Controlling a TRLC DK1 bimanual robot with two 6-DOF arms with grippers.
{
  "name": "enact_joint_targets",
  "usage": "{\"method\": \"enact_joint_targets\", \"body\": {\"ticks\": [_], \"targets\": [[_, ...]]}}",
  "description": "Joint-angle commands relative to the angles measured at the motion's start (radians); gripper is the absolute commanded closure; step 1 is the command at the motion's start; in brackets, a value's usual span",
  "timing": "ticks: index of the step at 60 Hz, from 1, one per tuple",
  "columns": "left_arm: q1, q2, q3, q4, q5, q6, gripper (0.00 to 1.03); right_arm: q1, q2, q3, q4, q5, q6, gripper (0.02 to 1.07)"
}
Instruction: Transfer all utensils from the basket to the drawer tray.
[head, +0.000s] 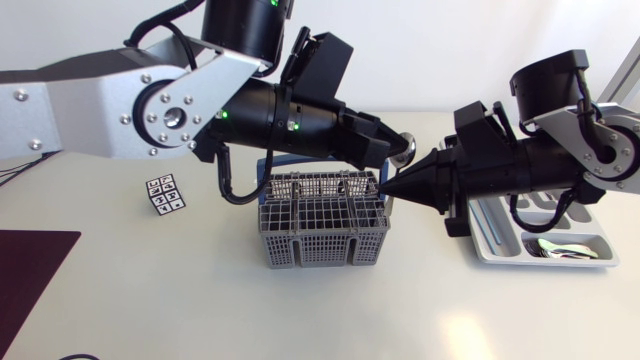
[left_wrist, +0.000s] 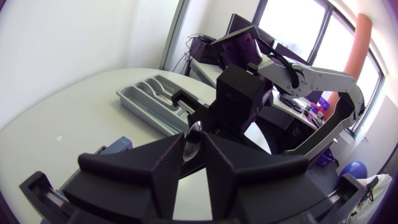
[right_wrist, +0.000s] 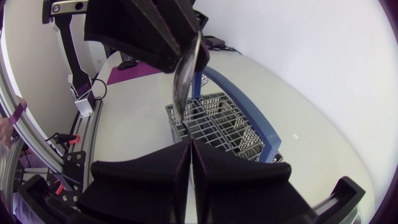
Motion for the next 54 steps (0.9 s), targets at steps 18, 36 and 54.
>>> {"method": "enact_joint_targets", "body": {"ticks": [18, 36, 54], "targets": [[-0.026, -0.026, -0.012, -0.073, -0.241, 0.184, 0.21, -0.052, 0.032, -0.079, -0.082, 0.092, -0.111, 1.01], [-0.014, -0.034, -0.012, -0.118, -0.456, 0.222, 0.13, -0.269, 0.012, -0.112, -0.175, 0.187, -0.311, 1.01], [-0.014, -0.078, -0.076, -0.104, -0.62, 0.264, 0.09, -0.568, -0.004, -0.136, -0.14, 0.315, -0.531, 1.01]]}}
